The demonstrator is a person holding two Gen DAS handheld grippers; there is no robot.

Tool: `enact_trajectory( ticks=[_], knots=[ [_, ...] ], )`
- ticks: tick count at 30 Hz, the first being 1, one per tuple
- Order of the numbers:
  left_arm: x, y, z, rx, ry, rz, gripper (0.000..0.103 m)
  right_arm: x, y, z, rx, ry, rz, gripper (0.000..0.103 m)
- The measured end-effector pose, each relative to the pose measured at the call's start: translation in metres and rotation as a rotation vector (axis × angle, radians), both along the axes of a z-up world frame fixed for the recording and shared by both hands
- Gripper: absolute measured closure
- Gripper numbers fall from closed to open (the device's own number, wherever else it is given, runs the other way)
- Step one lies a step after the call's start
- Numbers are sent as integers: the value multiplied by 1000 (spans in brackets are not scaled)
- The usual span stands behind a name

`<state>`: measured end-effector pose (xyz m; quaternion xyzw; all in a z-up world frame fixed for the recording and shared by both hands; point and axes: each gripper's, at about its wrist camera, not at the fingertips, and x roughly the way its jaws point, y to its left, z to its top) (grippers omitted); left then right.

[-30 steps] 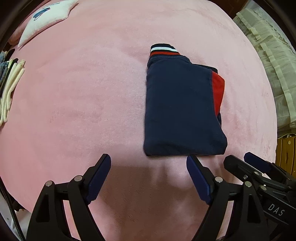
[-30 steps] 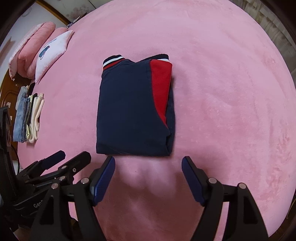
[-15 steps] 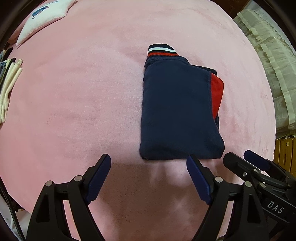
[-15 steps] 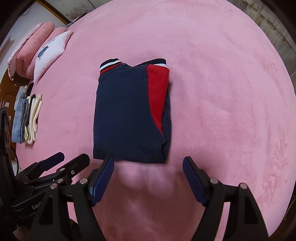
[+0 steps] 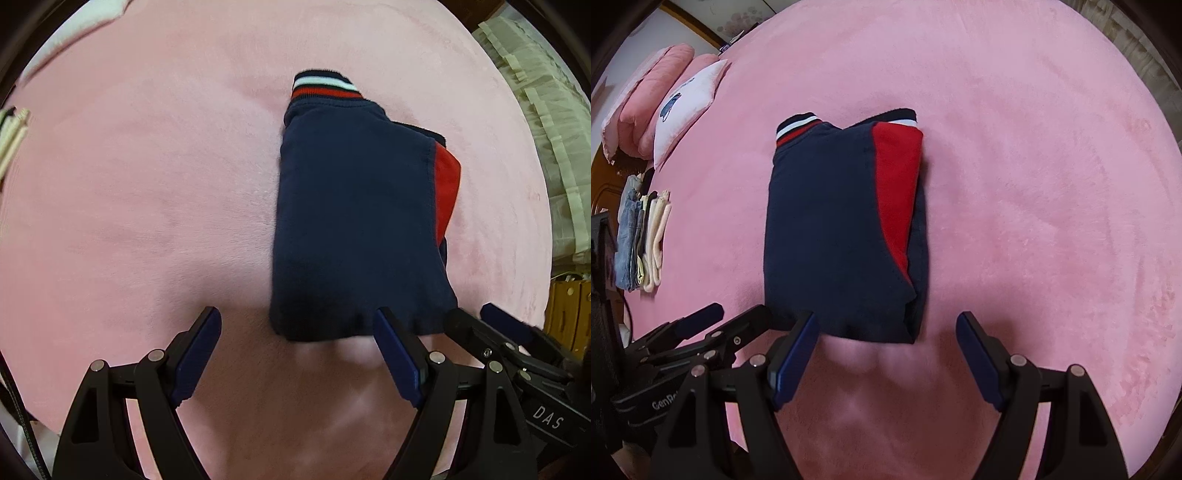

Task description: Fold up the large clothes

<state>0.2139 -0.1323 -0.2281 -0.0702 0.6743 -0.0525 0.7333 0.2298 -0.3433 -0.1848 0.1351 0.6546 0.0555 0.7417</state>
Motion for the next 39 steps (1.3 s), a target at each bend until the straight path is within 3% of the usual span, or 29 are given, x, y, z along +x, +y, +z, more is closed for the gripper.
enact_trajectory(
  ticks=[6,9,13,19,21,23,27,32,39],
  knots=[
    [23,10,-32,-112,62,62,20,13,-23,-38,139,43,-77,26],
    [33,18,-49,-236,96,116,20,18,-33,-56,220,51,-97,26],
    [42,28,-68,-362,127,167,20,24,-46,-83,455,32,-151,26],
    [49,34,-86,-511,111,195,16,33,-59,-111,739,-39,-241,26],
    [51,31,-89,-519,99,176,16,38,-57,-117,812,-29,-246,48],
    [50,26,-88,-492,97,155,20,40,-53,-121,765,-2,-237,64],
    [49,26,-84,-505,94,161,30,37,-52,-114,779,-21,-222,74],
    [47,40,-70,-564,76,180,43,40,-44,-97,766,-43,-197,76],
    [33,85,-25,-585,17,169,45,38,-8,-57,762,-70,-140,77]
  ],
)
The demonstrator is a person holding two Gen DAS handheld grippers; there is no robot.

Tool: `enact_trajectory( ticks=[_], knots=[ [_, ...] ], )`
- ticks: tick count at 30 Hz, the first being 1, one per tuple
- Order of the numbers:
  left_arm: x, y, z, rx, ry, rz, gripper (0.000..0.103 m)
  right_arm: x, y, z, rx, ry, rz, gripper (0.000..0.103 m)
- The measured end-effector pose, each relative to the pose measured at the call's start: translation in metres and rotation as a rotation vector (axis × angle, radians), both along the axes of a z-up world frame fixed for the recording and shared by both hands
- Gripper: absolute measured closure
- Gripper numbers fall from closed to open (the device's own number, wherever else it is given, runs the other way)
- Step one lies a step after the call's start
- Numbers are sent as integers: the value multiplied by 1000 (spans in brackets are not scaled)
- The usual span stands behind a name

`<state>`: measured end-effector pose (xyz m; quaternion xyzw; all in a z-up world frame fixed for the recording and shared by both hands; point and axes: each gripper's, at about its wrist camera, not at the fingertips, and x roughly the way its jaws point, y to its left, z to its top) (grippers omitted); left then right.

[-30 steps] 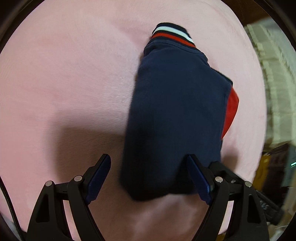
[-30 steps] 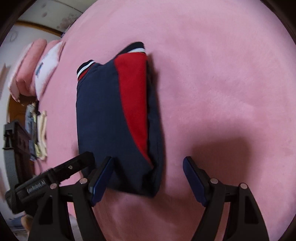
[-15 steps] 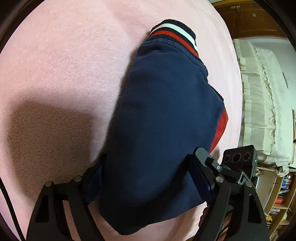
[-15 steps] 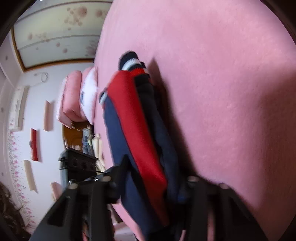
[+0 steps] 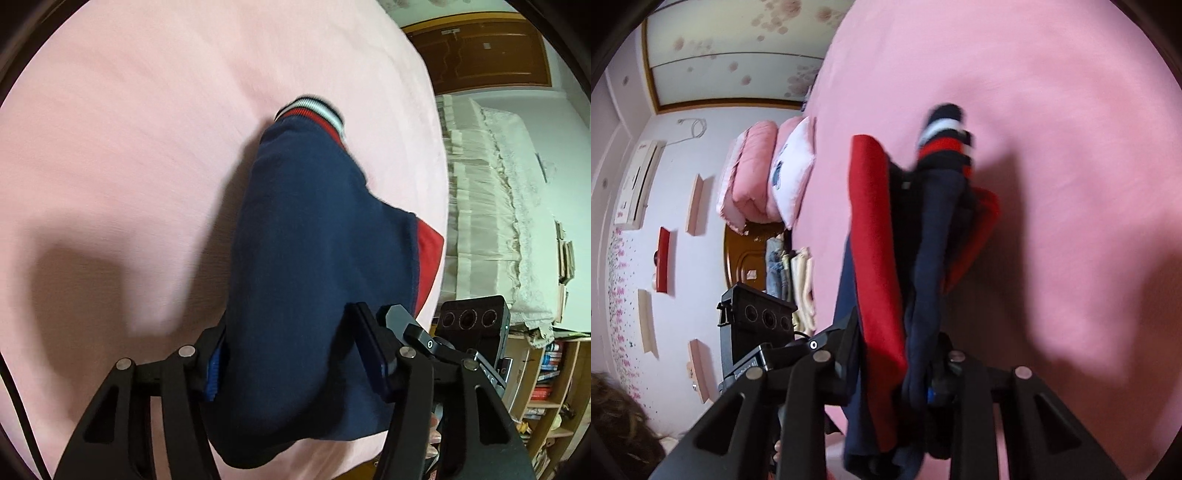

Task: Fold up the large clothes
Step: 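Grasp the folded jacket bundle with both tools and lift it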

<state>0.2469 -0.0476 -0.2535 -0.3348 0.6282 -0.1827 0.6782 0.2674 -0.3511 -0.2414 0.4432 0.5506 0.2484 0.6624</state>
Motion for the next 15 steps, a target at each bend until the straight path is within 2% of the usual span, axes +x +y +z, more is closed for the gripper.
enact_trajectory(
  ticks=[5,6,8,11,15],
  knots=[
    [-8,79,44,47,-56,17,45,-1,70,29,24,-48,47,77],
    [-10,106,56,64,-63,31,45,-1,86,34,29,-57,55,77],
    [-10,143,76,99,-73,47,45,3,133,44,45,-76,83,77],
    [-11,220,113,197,-113,65,45,10,208,59,68,-115,141,77],
    [-10,318,153,273,-154,110,45,36,306,79,108,-167,205,78]
  ],
)
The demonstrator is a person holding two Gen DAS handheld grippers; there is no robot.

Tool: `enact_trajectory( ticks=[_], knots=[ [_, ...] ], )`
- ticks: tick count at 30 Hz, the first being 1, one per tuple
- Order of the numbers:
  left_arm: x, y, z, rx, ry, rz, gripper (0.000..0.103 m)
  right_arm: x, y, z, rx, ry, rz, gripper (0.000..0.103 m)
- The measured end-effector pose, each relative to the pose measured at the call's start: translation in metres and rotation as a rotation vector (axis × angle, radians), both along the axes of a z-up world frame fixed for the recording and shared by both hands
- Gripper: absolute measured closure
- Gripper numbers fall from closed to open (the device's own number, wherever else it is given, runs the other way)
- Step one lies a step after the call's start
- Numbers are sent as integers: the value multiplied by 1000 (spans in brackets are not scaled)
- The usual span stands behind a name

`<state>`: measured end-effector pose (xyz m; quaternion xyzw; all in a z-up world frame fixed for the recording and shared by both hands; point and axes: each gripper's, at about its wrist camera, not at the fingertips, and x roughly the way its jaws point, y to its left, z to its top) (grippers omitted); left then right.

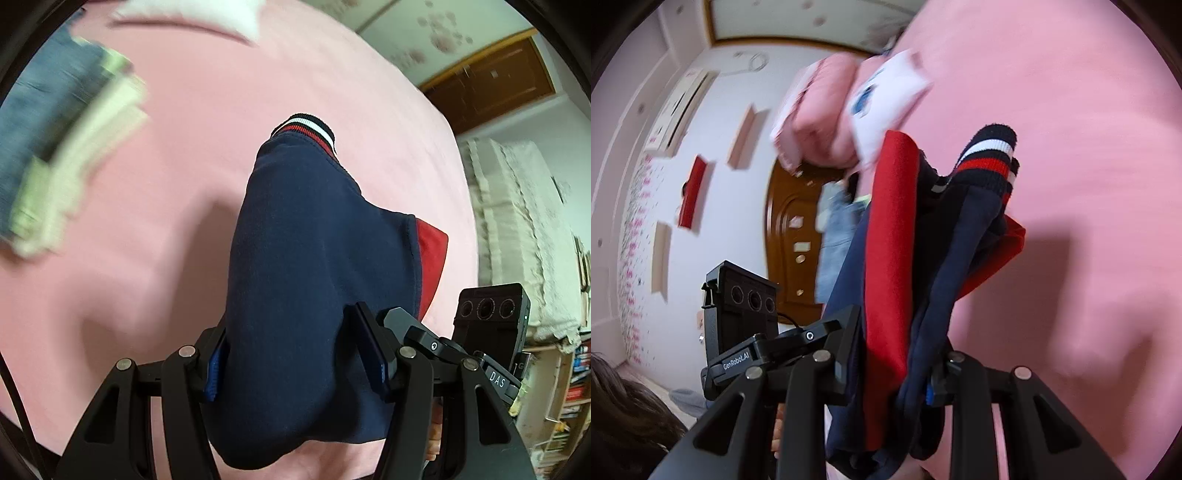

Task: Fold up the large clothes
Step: 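Grasp the folded jacket bundle with both tools and lift it, then carry the jacket to the clothes stack and release it on top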

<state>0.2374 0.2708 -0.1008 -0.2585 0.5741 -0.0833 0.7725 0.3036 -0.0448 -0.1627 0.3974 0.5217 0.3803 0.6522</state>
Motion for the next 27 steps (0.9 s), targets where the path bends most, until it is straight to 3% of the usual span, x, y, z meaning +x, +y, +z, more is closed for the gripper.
enact_trajectory(
  ticks=[7,11,16,22,27],
  knots=[
    [13,154,65,139,-78,97,44,47,164,32,124,-42,74,77],
    [27,205,91,213,-93,141,45,63,241,44,181,-76,115,78],
    [42,258,112,368,-138,150,45,86,318,46,271,-71,130,77],
    [62,301,86,398,-125,156,45,103,371,25,298,-64,128,77],
    [70,300,19,383,-111,109,45,105,386,-15,242,-58,63,78]
  ],
)
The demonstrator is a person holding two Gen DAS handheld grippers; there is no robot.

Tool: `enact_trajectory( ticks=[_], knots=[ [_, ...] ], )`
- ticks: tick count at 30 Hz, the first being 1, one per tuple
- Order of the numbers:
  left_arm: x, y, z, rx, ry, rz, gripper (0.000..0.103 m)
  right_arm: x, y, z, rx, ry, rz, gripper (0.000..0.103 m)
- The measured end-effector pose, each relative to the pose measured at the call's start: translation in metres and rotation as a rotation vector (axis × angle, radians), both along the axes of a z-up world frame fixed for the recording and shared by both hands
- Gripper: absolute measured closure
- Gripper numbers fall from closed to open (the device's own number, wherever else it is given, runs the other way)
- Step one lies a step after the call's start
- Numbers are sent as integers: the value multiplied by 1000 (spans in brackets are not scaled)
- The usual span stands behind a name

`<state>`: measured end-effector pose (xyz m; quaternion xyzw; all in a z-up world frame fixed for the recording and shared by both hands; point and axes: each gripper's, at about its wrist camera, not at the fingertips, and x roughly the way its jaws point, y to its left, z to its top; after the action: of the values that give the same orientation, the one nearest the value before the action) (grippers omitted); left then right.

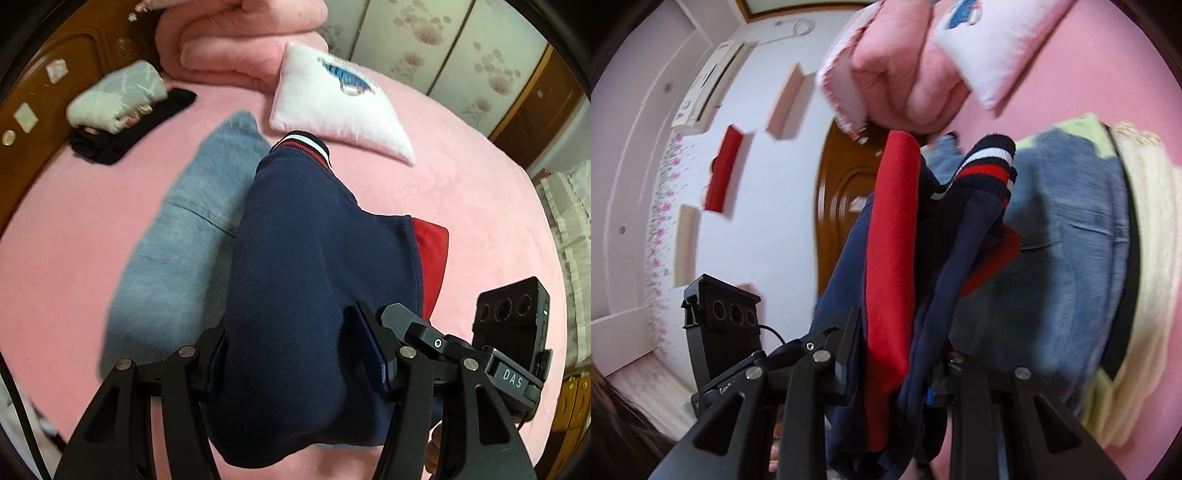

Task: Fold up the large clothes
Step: 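Carry the jacket to the clothes stack and release it on top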

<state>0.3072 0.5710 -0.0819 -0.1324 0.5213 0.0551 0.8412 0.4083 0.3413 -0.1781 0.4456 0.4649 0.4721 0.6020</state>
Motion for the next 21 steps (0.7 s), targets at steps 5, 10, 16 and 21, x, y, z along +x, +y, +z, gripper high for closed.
enact_trajectory(
  ticks=[5,10,16,21],
  knots=[
    [10,9,-62,-15,84,15,45,-9,16,-37,-241,-92,-26,78],
    [5,21,-66,-95,31,40,43,-10,15,-37,-243,-140,-25,78],
    [2,17,-70,-56,12,50,42,-7,16,-28,-322,-142,-27,68],
    [-7,12,-62,-46,-10,155,31,-23,-3,-18,-380,-189,-100,46]
  ],
)
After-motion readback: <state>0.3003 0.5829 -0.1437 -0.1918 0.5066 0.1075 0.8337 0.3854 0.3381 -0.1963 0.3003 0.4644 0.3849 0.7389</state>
